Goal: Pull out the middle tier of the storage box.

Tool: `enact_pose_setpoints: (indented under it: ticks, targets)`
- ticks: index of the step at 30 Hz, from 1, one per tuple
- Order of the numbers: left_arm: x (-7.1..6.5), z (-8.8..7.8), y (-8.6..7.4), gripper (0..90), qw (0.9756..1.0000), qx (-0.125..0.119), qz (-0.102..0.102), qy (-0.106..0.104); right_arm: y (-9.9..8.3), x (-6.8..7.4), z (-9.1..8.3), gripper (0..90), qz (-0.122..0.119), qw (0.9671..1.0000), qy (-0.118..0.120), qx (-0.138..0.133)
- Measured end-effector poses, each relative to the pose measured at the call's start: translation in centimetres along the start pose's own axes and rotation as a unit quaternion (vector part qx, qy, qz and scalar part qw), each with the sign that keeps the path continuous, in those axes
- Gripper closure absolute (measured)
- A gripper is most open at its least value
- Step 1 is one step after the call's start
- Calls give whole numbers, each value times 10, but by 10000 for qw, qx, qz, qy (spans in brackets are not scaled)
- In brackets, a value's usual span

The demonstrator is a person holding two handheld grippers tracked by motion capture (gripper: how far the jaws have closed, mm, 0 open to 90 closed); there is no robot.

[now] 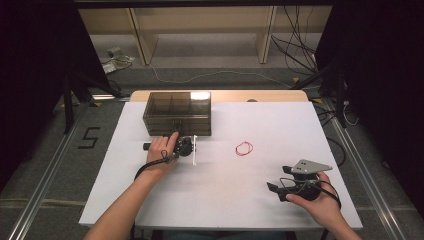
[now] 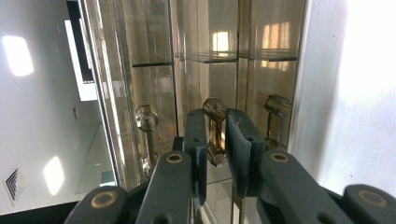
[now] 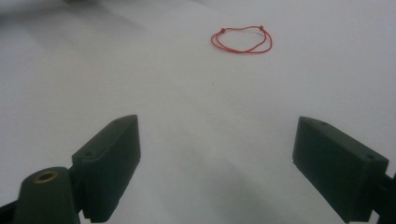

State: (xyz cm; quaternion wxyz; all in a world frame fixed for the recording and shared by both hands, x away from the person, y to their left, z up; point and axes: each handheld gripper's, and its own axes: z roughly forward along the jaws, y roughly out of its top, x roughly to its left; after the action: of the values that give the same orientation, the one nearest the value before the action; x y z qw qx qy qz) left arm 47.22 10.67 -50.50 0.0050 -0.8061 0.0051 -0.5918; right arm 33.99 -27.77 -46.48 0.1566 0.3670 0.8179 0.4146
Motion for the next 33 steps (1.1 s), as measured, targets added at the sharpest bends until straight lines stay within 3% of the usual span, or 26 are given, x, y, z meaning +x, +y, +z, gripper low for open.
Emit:
enact_pose_setpoints:
  ticks: [33]
  targets:
    - [2,-2,2,805,10000,50,8,-26,0,-1,0,158,-1,10000,-5,-8]
